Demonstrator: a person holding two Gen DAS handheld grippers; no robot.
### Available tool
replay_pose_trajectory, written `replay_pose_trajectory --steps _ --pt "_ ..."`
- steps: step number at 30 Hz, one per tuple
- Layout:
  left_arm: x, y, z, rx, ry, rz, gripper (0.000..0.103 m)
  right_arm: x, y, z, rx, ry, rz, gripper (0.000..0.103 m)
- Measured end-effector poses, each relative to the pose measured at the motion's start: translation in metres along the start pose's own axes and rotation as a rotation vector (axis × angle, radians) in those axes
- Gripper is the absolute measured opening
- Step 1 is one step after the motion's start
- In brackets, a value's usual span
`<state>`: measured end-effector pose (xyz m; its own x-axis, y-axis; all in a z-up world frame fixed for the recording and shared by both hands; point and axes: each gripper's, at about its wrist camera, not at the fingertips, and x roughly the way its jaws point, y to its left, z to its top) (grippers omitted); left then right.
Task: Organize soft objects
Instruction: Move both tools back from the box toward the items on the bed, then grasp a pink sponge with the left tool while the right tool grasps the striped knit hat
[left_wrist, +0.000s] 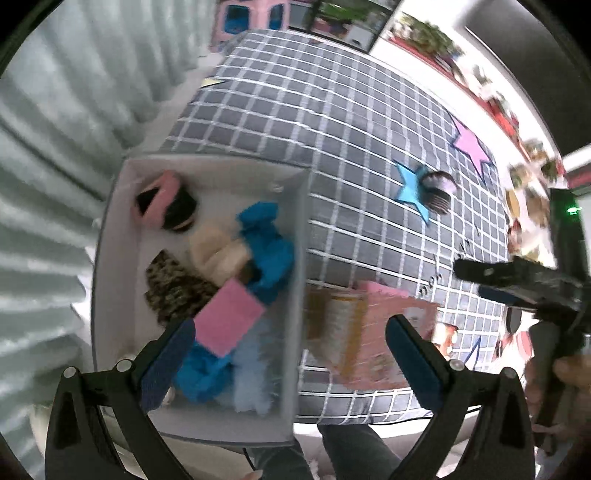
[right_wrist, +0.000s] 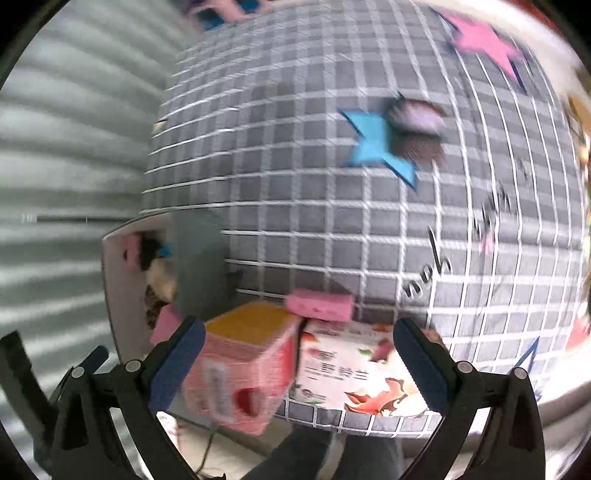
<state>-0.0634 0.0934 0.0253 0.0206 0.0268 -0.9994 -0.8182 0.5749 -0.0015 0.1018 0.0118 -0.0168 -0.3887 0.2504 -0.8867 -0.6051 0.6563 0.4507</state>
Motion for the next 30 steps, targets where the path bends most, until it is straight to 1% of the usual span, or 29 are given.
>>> replay_pose_trajectory --steps 2,5,9,11,14,15,17,19,23,28,30 --pt "0.005 -0.019 0.01 0.04 0.029 -0.007 0.103 0.007 -0.018 0.001 0.033 0.018 0.006 0.103" --pt "0.02 -0.056 0.03 0.101 0.113 -0.011 0.103 0.008 -0.043 0.004 0.065 0.031 0.022 0.103" --pt "0.063 -0.105 0.059 0.174 0.291 -0.012 0.103 0.005 -0.077 0.01 0.12 0.03 0.053 0.103" --pt "0.09 -0.131 0.066 0.243 0.369 0.048 0.103 0.004 -0.095 0.014 0.15 0.03 0.068 0.103" --pt "0.126 -0.156 0.066 0.33 0.469 0.117 0.103 0.004 -0.123 0.017 0.185 0.035 0.083 0.103" --pt "0.142 -0.164 0.064 0.355 0.519 0.138 0.103 0.005 -0.131 0.017 0.195 0.038 0.088 0.103" --pt "0.165 -0.172 0.059 0.387 0.59 0.165 0.103 0.007 -0.147 0.019 0.215 0.044 0.097 0.103" --pt "0.188 -0.176 0.054 0.411 0.648 0.215 0.103 0.008 -0.162 0.019 0.234 0.053 0.112 0.103" --pt "0.222 -0.178 0.047 0.409 0.75 0.258 0.103 0.013 -0.183 0.02 0.258 0.073 0.141 0.103" --pt "0.245 -0.178 0.04 0.395 0.825 0.279 0.103 0.017 -0.198 0.024 0.259 0.09 0.16 0.103" --pt "0.253 -0.179 0.039 0.39 0.852 0.309 0.103 0.019 -0.202 0.027 0.258 0.095 0.17 0.103"
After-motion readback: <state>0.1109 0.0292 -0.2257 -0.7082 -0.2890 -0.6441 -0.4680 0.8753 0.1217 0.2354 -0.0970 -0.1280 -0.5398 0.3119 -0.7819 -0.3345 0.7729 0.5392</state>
